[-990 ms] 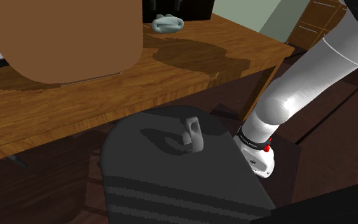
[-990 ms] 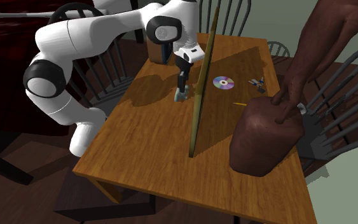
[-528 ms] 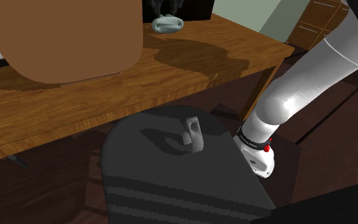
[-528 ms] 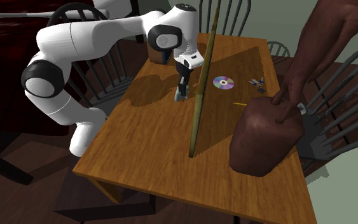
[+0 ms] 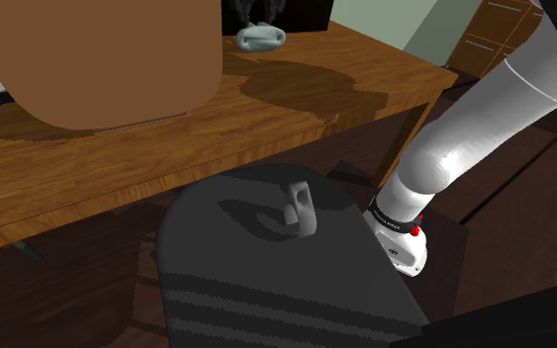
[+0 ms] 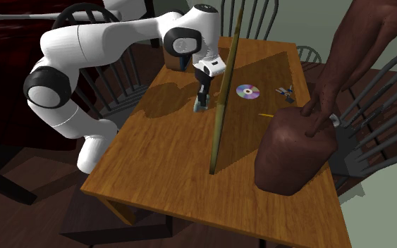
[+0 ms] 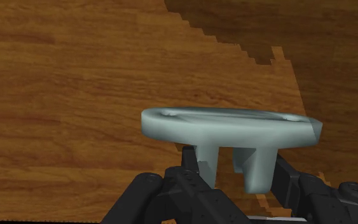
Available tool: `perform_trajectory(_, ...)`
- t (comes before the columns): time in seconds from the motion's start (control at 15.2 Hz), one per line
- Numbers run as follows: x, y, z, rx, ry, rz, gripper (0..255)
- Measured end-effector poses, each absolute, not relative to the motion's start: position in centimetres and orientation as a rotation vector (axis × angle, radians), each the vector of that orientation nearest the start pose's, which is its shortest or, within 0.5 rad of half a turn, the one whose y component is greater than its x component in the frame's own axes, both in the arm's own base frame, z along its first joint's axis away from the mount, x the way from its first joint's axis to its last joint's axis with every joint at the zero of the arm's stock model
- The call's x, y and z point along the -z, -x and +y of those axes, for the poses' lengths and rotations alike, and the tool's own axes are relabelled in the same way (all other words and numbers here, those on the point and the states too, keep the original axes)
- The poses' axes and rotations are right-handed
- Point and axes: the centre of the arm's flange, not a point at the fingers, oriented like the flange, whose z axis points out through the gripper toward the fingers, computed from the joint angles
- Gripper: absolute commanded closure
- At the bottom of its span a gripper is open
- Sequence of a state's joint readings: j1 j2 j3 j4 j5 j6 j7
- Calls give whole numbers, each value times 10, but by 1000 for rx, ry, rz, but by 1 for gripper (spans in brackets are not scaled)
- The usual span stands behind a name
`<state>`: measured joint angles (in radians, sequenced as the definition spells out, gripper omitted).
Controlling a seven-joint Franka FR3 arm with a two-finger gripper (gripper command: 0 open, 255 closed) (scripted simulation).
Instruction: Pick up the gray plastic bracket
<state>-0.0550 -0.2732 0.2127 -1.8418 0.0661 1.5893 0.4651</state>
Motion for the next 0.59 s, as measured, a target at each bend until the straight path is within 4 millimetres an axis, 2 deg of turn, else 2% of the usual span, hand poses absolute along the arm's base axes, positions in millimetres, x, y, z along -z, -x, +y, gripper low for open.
perform_trajectory(0.59,-676,-461,93,15,3090,492,255)
